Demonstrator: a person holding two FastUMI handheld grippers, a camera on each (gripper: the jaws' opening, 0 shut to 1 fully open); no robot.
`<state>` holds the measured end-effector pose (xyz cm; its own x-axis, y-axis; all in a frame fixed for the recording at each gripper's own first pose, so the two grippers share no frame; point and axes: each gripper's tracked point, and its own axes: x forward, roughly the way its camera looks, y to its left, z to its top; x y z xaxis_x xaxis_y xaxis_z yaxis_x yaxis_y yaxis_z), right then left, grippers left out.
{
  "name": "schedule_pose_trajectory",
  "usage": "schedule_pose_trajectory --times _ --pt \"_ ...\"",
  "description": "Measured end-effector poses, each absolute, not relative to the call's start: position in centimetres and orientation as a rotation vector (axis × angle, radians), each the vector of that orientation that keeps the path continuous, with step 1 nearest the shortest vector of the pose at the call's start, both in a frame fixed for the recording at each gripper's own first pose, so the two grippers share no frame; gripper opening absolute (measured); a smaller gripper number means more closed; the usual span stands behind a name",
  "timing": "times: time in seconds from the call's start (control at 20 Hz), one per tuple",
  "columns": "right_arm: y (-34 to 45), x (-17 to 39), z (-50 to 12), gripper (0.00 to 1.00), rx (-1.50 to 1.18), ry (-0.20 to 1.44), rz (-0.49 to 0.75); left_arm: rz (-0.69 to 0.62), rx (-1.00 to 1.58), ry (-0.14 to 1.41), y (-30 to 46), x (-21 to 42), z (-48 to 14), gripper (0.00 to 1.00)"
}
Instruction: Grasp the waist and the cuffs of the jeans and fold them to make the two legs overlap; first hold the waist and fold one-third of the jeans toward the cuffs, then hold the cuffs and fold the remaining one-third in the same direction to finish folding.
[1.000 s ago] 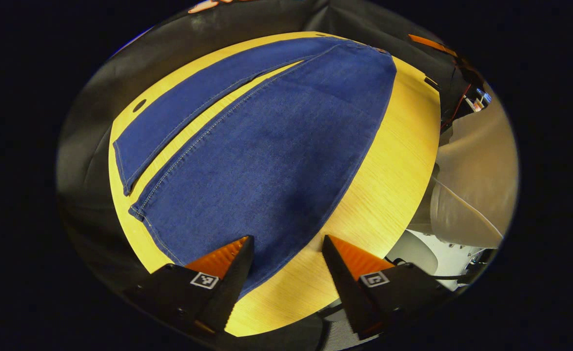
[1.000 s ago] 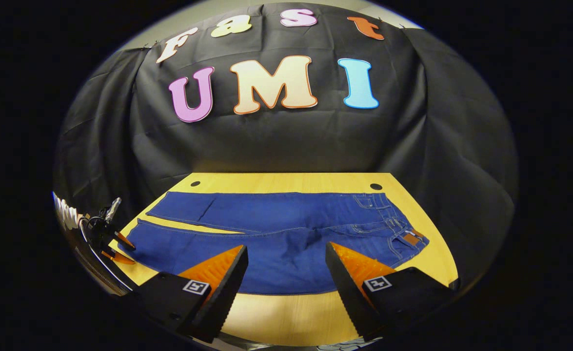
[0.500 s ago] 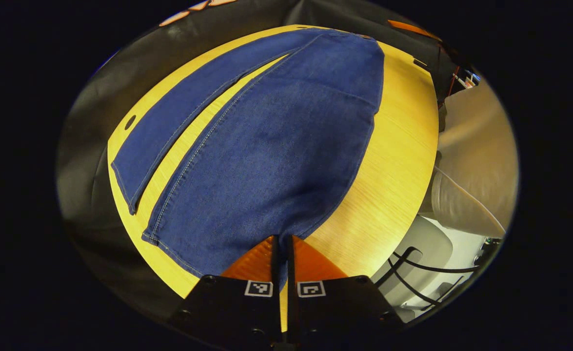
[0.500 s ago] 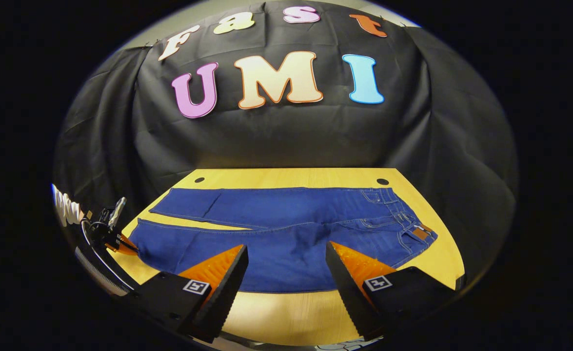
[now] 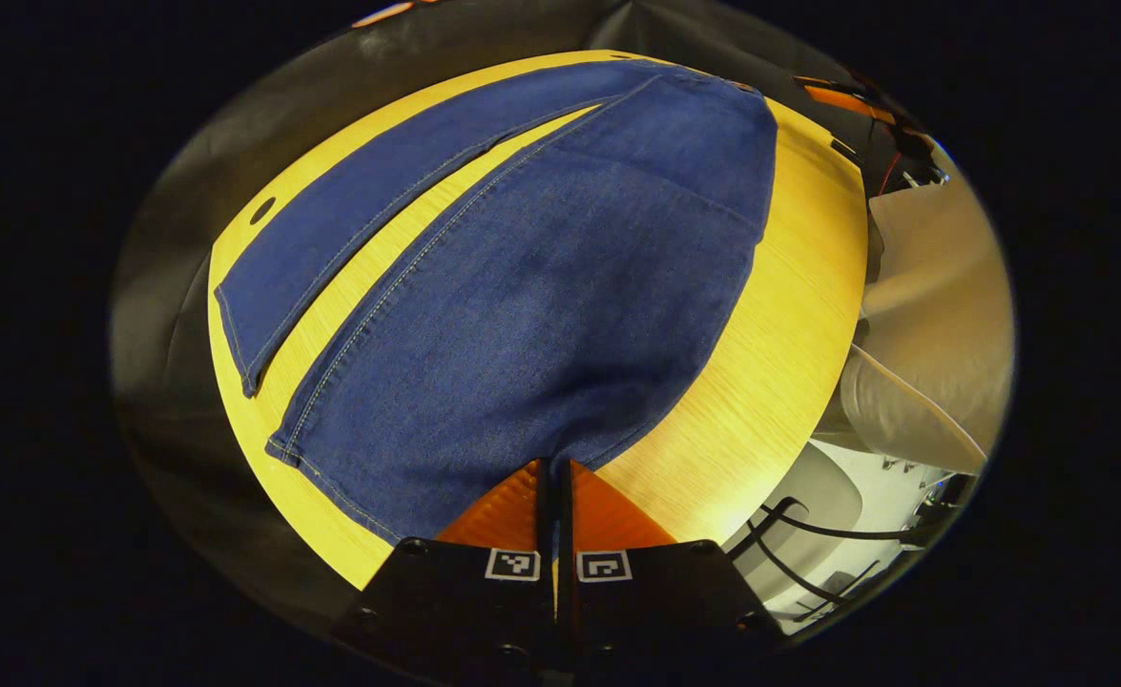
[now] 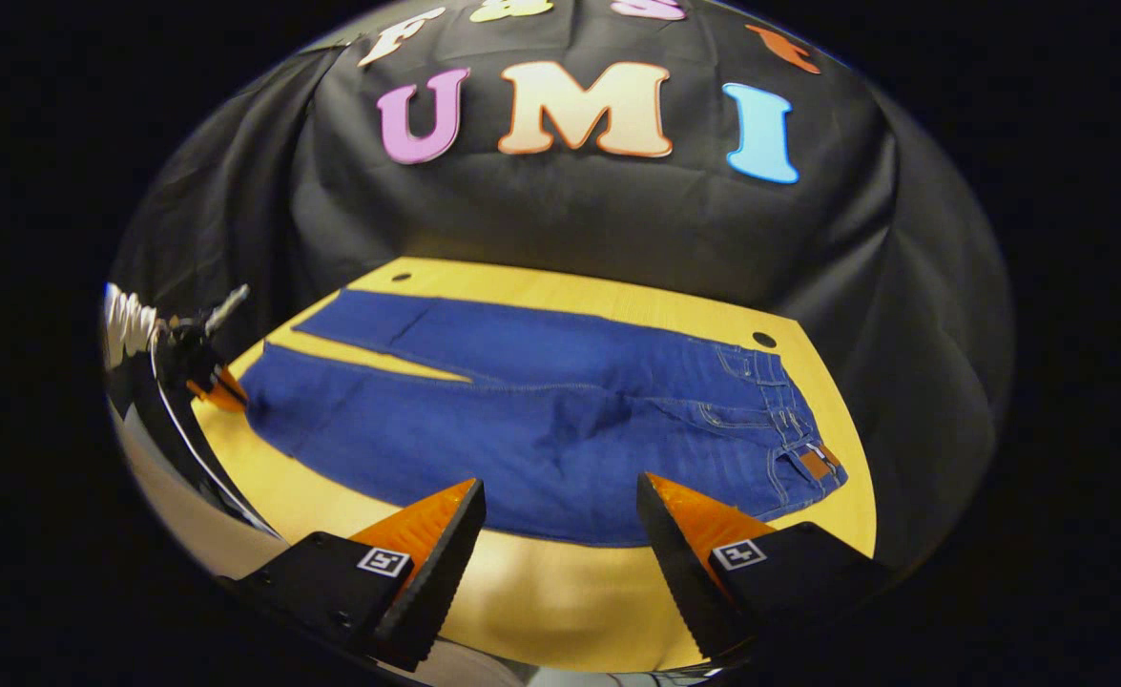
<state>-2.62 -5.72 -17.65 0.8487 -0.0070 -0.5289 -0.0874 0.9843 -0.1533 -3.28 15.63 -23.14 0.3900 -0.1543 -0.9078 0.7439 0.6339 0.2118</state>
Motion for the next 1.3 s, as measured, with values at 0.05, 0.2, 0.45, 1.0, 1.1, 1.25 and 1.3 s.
schedule_pose_trajectory --times 0.05,0.2,0.45,1.0,1.1,1.25,1.3 --pt "-6.7 -2.6 -18.1 0.99 -0.206 0.581 0.064 -0.622 0.684 1.017 15.5 -3.2 -23.2 0.00" --pt "-10.2 -2.4 -20.5 0.99 -0.319 0.676 0.136 -0.591 0.693 1.027 15.7 -3.2 -23.2 0.00" --pt "-14.9 -1.5 -24.6 1.00 -0.451 0.842 0.250 -0.540 0.681 1.045 15.5 -3.0 -23.3 0.00" --pt "-16.8 -0.5 -29.4 1.00 -0.449 1.004 0.379 -0.501 0.712 1.109 15.5 -3.0 -23.3 0.00" --pt "-16.8 -0.7 -29.4 0.96 -0.422 1.025 0.392 -0.498 0.711 1.115 15.5 -2.9 -23.3 0.00" --pt "-16.8 -0.8 -29.4 0.93 -0.406 1.035 0.400 -0.495 0.707 1.119 15.5 -2.9 -23.3 0.00" --pt "-16.8 -0.7 -29.4 0.94 -0.412 1.033 0.403 -0.493 0.706 1.119 15.5 -2.9 -23.3 0.00"
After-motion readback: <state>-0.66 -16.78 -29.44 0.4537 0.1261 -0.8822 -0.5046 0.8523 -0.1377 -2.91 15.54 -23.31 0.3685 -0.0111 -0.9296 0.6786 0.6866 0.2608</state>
